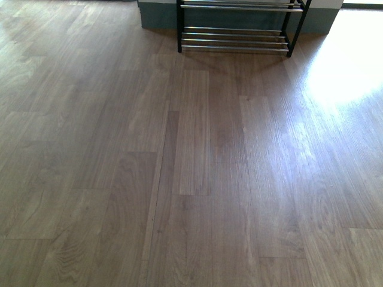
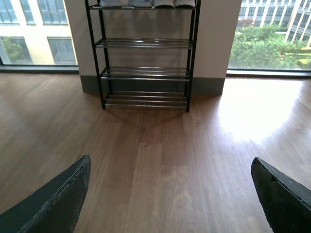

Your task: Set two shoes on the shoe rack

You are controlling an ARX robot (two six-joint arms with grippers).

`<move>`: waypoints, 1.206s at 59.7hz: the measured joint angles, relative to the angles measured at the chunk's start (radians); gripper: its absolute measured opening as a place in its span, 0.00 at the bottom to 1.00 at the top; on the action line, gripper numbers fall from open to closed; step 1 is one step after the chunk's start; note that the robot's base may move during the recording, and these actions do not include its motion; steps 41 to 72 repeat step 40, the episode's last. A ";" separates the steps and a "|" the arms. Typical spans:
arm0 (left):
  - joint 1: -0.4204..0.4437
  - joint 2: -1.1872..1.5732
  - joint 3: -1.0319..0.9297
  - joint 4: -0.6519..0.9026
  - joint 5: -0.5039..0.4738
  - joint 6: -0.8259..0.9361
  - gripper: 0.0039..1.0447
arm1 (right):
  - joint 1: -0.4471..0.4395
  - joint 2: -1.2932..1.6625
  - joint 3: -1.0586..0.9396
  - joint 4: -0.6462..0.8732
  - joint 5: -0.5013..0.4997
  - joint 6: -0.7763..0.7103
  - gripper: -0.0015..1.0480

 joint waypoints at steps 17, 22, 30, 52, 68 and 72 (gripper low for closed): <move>0.000 0.000 0.000 0.000 0.000 0.000 0.91 | 0.000 0.000 0.000 0.000 0.000 0.000 0.91; 0.000 0.000 0.000 0.000 0.000 0.000 0.91 | 0.000 0.000 0.000 0.000 0.000 0.000 0.91; 0.000 0.000 0.000 0.000 0.000 0.000 0.91 | 0.000 0.000 0.000 0.000 0.000 0.000 0.91; 0.000 0.000 0.000 0.000 0.000 0.000 0.91 | 0.000 0.000 0.000 0.000 0.000 0.000 0.91; 0.000 0.000 0.000 0.000 0.000 0.000 0.91 | 0.000 0.000 0.000 0.000 0.000 0.000 0.91; 0.000 0.000 0.000 0.000 0.000 0.000 0.91 | 0.000 0.000 0.000 0.000 0.000 0.000 0.91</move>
